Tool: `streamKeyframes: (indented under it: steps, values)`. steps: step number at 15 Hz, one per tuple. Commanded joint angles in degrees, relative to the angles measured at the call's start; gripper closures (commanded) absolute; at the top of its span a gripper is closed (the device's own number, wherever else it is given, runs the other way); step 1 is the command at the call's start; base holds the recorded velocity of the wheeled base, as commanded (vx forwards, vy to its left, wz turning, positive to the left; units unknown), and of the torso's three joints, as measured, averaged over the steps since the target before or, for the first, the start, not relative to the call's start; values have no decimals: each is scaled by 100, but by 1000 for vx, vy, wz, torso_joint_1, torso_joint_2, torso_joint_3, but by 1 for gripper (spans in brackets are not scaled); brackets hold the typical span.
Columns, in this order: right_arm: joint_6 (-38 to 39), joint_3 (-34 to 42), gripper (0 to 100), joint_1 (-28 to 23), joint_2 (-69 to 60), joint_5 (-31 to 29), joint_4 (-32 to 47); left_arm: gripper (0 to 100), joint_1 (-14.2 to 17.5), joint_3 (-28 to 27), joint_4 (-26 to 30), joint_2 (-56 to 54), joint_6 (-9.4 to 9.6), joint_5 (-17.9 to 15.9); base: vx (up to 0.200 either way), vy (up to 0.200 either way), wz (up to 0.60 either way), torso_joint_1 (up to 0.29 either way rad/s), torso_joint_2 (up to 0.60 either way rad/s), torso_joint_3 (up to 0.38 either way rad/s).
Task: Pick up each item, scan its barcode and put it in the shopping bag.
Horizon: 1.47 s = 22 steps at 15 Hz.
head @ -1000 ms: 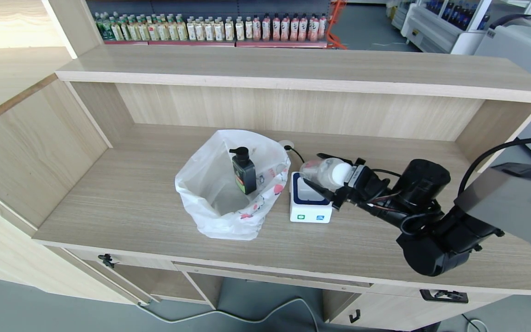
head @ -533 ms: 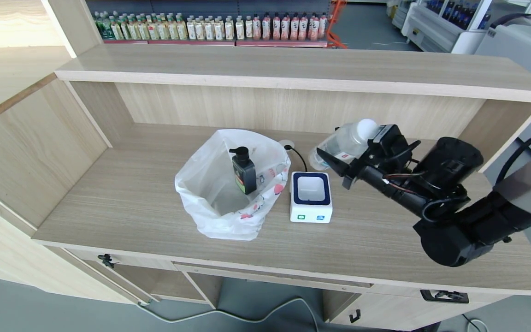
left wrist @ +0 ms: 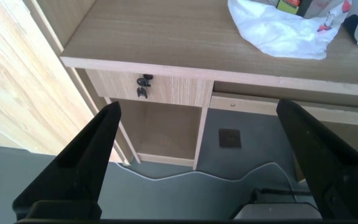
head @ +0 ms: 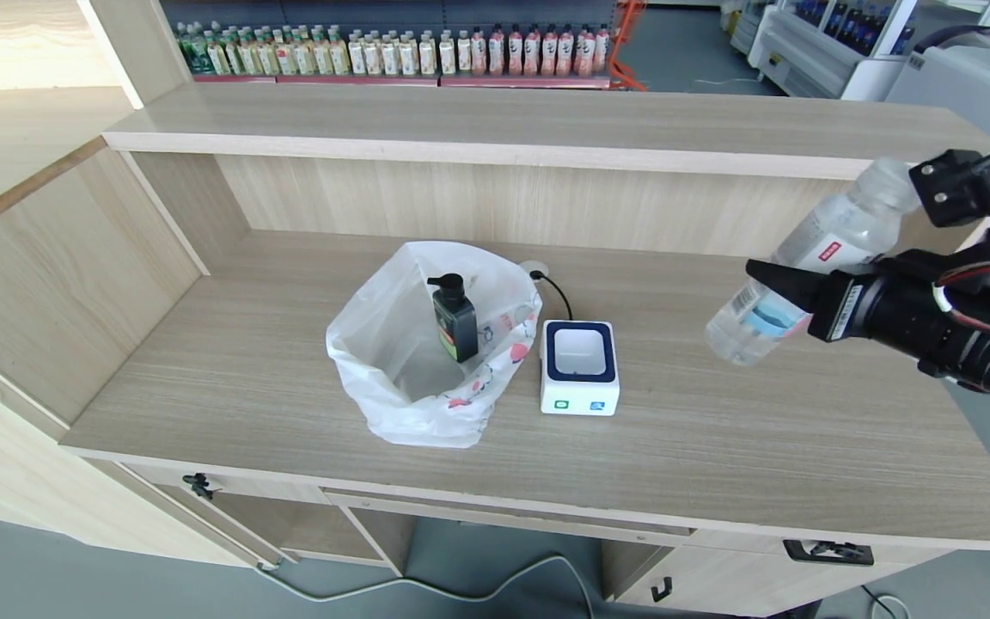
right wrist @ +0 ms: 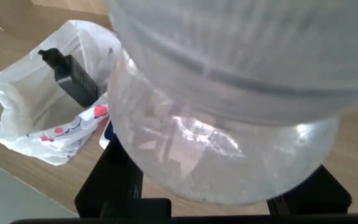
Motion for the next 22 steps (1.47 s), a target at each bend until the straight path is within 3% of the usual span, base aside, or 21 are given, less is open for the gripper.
streamKeyframes:
  steps: [1, 6, 13, 15, 19, 22]
  values:
    - [195, 284, 100, -580, -878, -55, 286, 0, 0, 2, 0, 1, 0, 0, 0, 0, 0, 0, 0, 0]
    - [195, 293, 100, -615, -957, -55, 303, 0, 0, -6, 0, 1, 9, 0, 0, 0, 0, 0, 0, 0]
    - [221, -235, 100, -448, -676, 165, 734, 0, 0, 2, 0, -7, 18, 0, 0, 200, 0, 5, 4, 3]
    - [485, -727, 100, -62, -394, 209, 1006, 0, 0, -6, 0, 1, 18, 0, 0, 200, 0, -2, 0, 2]
    - [573, -1808, 100, 747, 766, 200, 1173, 0, 0, -6, 0, 1, 0, 0, 0, 0, 0, 0, 0, 0]
    - [960, -2098, 100, 1327, 1214, 191, 1191, 0, 0, -6, 0, 1, 0, 0, 0, 0, 0, 0, 0, 0]
